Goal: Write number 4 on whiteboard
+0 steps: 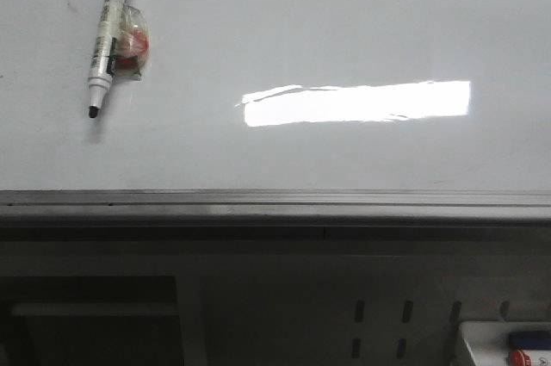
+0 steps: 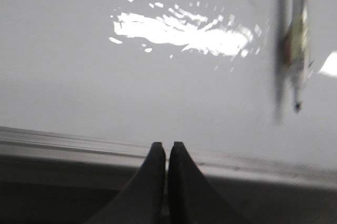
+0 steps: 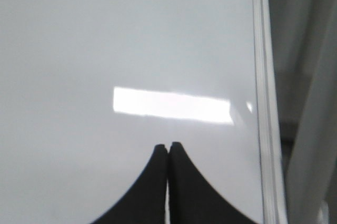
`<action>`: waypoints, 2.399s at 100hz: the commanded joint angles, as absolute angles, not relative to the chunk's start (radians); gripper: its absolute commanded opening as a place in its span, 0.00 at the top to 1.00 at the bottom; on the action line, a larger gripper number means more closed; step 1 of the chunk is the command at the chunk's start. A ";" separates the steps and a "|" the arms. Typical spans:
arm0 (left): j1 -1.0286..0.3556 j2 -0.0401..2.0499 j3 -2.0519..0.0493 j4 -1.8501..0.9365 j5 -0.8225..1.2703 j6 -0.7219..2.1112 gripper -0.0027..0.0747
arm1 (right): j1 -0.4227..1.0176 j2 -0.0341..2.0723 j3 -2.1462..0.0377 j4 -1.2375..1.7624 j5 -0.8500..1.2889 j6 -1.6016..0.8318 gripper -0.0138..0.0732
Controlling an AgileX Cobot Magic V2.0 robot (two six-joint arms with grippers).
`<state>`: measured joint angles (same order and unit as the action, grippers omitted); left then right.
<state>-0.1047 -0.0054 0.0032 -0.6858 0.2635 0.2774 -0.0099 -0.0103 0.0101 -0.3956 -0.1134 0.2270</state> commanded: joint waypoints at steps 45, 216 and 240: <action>-0.104 -0.029 -0.037 -1.152 0.124 0.316 0.99 | -0.012 -0.024 -0.054 -0.067 -0.158 0.496 0.90; -0.446 1.161 -0.673 -1.033 0.171 0.783 0.48 | 0.538 0.582 -0.432 -0.217 0.195 0.436 0.36; -0.446 1.212 -0.673 -1.033 0.173 0.783 0.61 | 0.538 0.582 -0.432 -0.217 0.195 0.436 0.36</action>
